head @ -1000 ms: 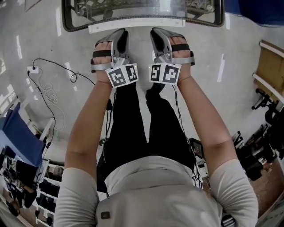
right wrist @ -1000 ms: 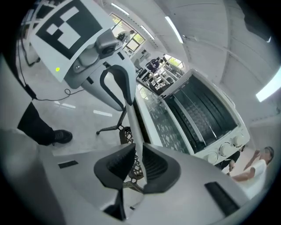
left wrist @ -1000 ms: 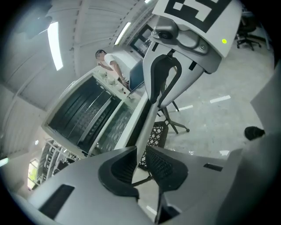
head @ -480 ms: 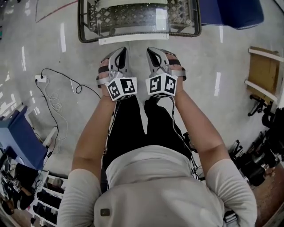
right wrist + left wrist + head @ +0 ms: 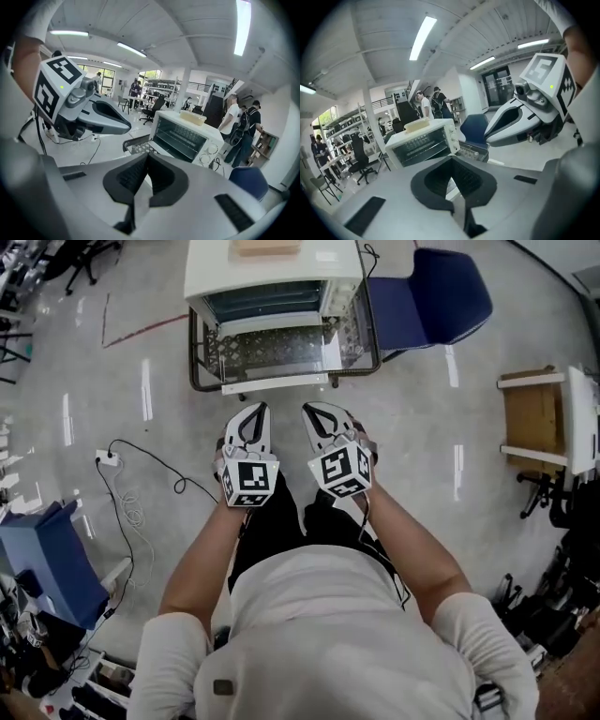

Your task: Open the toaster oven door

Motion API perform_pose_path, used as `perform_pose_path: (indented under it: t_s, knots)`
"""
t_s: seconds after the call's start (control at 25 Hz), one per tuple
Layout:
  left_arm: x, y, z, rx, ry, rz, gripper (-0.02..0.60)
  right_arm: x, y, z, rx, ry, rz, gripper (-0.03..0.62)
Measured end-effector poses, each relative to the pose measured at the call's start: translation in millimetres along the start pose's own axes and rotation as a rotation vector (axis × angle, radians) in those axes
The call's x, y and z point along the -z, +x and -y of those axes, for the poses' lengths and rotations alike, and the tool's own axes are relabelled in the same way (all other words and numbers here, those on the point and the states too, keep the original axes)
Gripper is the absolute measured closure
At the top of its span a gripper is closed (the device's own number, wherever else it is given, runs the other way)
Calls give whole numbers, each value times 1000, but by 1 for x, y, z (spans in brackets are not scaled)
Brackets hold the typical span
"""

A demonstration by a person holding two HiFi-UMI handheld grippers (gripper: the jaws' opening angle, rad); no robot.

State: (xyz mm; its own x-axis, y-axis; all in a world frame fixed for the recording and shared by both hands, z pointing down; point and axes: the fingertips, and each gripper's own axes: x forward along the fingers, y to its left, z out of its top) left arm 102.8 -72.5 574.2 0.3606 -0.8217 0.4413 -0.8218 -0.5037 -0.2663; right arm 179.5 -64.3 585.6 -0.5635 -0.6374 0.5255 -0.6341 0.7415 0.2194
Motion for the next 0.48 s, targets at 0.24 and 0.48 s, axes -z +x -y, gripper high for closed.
perform_pose_path:
  t_s: [0.24,0.48]
  knots:
    - [-63,-46,14,70,-97,89,566,-49,-75,11,-58,49,132,577]
    - [-104,-105,45,72,-151,156,566,-74,-155,13,-80,110,248,577]
